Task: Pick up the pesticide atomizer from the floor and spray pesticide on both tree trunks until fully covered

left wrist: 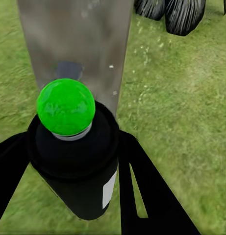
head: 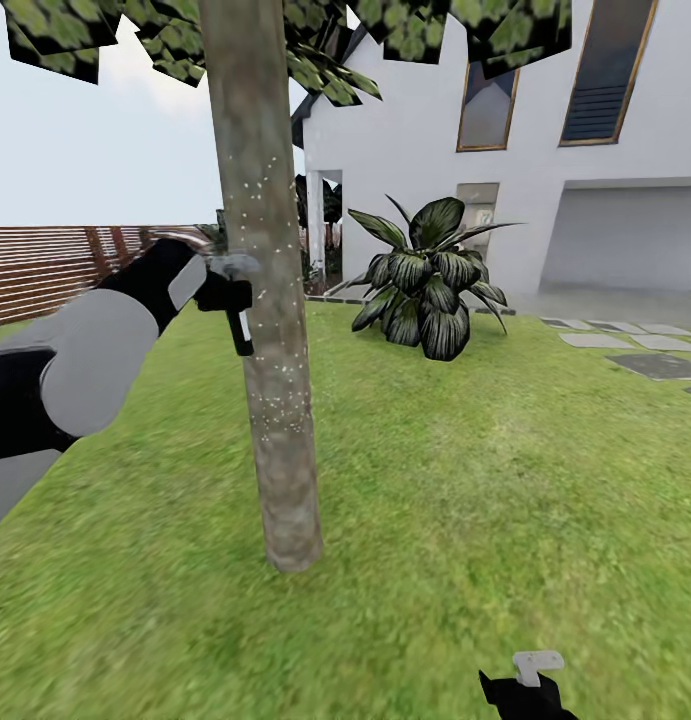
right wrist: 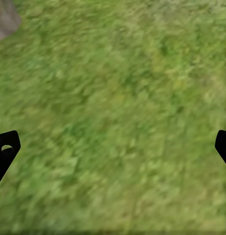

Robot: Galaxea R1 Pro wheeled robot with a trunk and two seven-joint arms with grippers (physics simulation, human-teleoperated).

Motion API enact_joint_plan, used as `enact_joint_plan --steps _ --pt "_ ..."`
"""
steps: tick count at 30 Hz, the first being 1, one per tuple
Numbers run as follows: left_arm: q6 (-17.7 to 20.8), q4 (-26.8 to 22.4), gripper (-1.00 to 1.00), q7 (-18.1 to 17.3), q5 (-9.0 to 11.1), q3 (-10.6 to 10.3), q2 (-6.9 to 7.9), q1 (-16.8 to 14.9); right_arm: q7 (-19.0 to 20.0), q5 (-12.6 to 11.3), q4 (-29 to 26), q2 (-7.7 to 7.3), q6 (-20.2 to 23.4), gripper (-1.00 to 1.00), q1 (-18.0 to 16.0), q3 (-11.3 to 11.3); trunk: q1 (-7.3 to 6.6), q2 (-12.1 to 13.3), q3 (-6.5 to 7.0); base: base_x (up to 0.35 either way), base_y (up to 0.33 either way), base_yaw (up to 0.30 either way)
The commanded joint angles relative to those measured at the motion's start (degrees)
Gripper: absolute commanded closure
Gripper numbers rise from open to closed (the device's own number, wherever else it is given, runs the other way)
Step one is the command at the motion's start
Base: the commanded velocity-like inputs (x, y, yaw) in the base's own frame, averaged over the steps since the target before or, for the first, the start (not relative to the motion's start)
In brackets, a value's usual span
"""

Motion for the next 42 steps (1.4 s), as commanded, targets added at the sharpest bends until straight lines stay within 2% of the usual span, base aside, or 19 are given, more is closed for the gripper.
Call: enact_joint_plan --steps 1,6,9,15,18,20,22,24,25,28,31,33,36,42 --pt "-1.1 1.5 1.00 -0.2 -0.3 0.4 0.01 -0.1 0.3 -0.6 0.1 -0.01 -0.2 -1.00 -0.1 0.3 0.01 -0.1 -0.09 0.000 0.000 0.000" --pt "-5.9 6.7 1.00 -0.2 -0.4 0.4 0.15 -0.1 0.3 -0.6 0.1 -0.01 -0.2 -1.00 -0.1 0.3 0.01 -0.1 -0.09 0.000 0.000 0.000" --pt "-6.8 7.2 1.00 -0.2 -0.5 0.4 0.35 -0.1 0.3 -0.6 0.1 -0.01 -0.2 -1.00 -0.1 0.3 0.01 -0.1 -0.09 0.000 0.000 0.000" --pt "-9.3 7.3 1.00 -0.1 -0.5 0.4 2.07 0.1 0.3 -0.6 0.1 -0.01 -0.2 -1.00 -0.1 0.3 0.01 -0.1 -0.09 0.000 0.000 0.000" --pt "-9.6 7.3 1.00 -0.1 -0.5 0.3 2.30 0.7 0.3 -0.6 0.1 -0.01 -0.2 -1.00 -0.1 0.3 0.01 -0.1 -0.09 0.000 0.000 0.000" --pt "-10.8 7.3 1.00 -0.1 -0.5 0.3 2.46 2.3 0.3 -0.6 0.1 -0.01 -0.2 -1.00 -0.1 0.3 0.01 -0.1 -0.09 0.000 0.000 0.000" --pt "-14.4 7.4 1.00 -0.1 -0.6 0.3 2.73 4.3 0.3 -0.6 0.1 -0.01 -0.2 -1.00 -0.1 0.3 0.01 -0.1 -0.09 0.000 0.000 0.000" --pt "-15.4 7.4 1.00 -0.1 -0.7 0.3 2.81 5.4 0.3 -0.6 0.1 -0.01 -0.2 -1.00 -0.1 0.3 0.01 -0.1 -0.09 0.000 0.000 0.000" --pt "-16.5 7.5 1.00 -0.1 -0.8 0.2 2.78 7.4 0.3 -0.6 0.1 -0.01 -0.2 -1.00 -0.1 0.3 0.01 -0.1 -0.09 0.000 0.000 0.000" --pt "-19.3 7.5 1.00 -0.1 -0.8 0.2 2.70 10.5 0.3 -0.6 0.1 -0.01 -0.2 -1.00 -0.1 0.3 0.01 -0.1 -0.09 0.000 0.000 0.000" --pt "-20.4 7.5 1.00 -0.1 -0.8 0.2 2.59 13.7 0.3 -0.6 0.1 -0.01 -0.2 -1.00 -0.1 0.3 0.01 -0.1 -0.09 0.000 0.000 0.000" --pt "-20.6 7.5 1.00 -0.1 -0.8 0.2 2.53 14.7 0.4 -0.6 0.2 -0.01 -0.2 -1.00 -0.1 0.3 0.01 -0.1 -0.09 0.000 0.000 0.000" --pt "-23.9 7.5 1.00 -0.1 -0.8 0.2 1.81 18.1 0.4 -0.6 1.7 -0.09 -0.2 -1.00 -0.1 0.2 0.01 -0.1 -0.09 0.000 0.000 0.000" --pt "-25.3 7.5 1.00 -0.1 -0.8 0.2 1.62 22.6 0.4 -0.6 2.9 -0.09 -0.2 -1.00 1.4 0.2 0.01 -0.1 -0.09 0.000 0.000 0.000"
